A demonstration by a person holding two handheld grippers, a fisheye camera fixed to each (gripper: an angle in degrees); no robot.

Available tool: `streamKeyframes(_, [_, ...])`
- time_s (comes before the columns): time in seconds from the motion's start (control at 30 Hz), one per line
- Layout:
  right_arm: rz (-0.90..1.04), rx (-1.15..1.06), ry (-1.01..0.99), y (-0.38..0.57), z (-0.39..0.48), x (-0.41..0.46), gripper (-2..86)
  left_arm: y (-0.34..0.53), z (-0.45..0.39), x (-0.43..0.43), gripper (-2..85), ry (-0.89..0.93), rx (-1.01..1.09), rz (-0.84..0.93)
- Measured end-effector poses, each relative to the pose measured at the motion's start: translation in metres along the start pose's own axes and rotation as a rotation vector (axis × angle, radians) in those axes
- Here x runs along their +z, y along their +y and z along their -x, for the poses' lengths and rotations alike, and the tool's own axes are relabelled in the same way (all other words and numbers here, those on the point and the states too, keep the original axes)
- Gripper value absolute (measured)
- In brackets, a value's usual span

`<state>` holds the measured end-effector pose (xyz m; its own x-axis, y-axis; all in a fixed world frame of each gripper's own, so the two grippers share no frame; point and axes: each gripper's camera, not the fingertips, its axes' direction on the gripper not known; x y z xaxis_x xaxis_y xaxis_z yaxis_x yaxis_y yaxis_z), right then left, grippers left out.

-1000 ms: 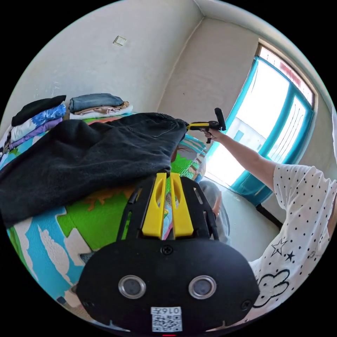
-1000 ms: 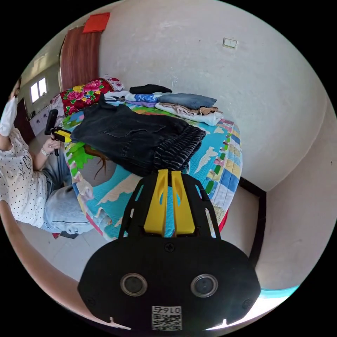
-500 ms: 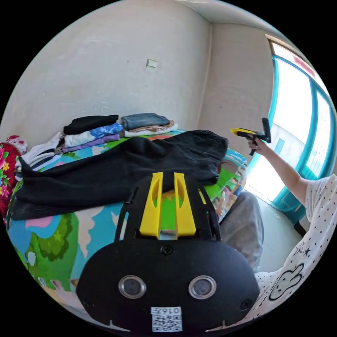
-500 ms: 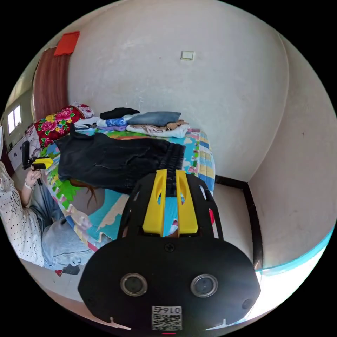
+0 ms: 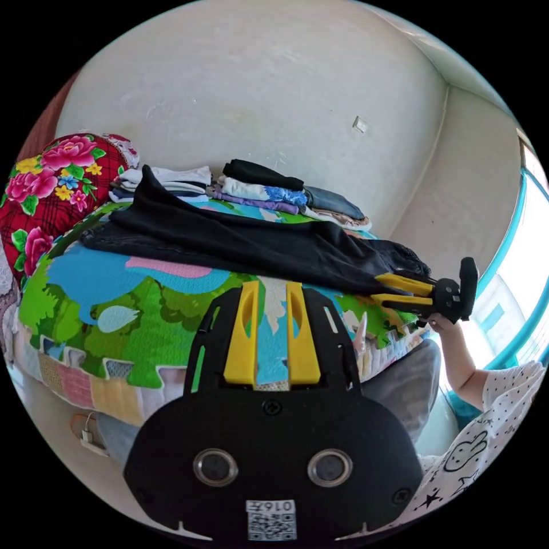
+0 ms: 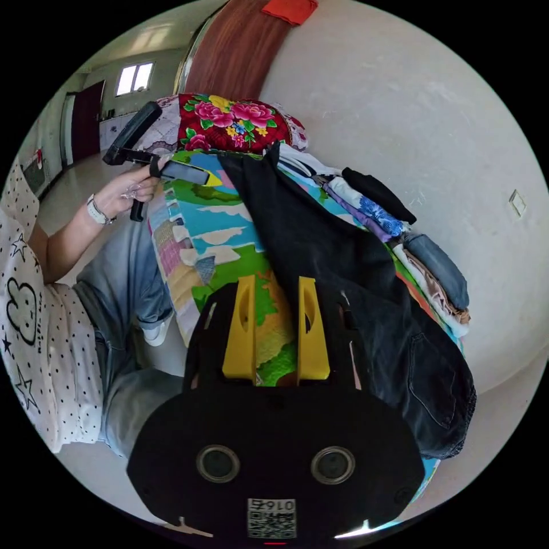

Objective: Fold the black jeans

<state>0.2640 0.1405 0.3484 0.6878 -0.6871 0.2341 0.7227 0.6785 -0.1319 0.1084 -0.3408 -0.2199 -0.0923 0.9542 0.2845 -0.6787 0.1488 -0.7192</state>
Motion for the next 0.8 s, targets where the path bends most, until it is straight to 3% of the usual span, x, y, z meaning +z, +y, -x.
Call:
streamKeyframes(0.13, [0.154,-0.027,0.156,-0.039,0.023,0.048,8.3,0.005,0.035,-0.021,7.2,-0.033,-0.034,-0.021])
streamKeyframes(0.33, [0.156,-0.069,0.286,-0.069,0.051,0.051,2.1,-0.005,0.088,-0.036,7.2,-0.087,-0.027,-0.009])
streamKeyframes(0.5, [0.069,0.051,0.143,-0.085,0.021,0.019,0.9,-0.048,0.166,-0.045,8.7,-0.437,0.012,0.031])
streamKeyframes(0.63, [0.08,0.073,0.097,-0.096,0.012,0.016,0.8,-0.085,0.216,-0.036,10.7,-0.494,0.158,0.137])
streamKeyframes(0.73, [0.101,0.039,0.14,-0.106,0.021,0.016,0.7,-0.111,0.277,-0.025,13.8,-0.548,0.048,0.262])
streamKeyframes(0.8, [0.109,0.025,0.161,-0.11,0.024,0.014,0.7,-0.122,0.33,-0.028,15.4,-0.478,-0.118,0.28])
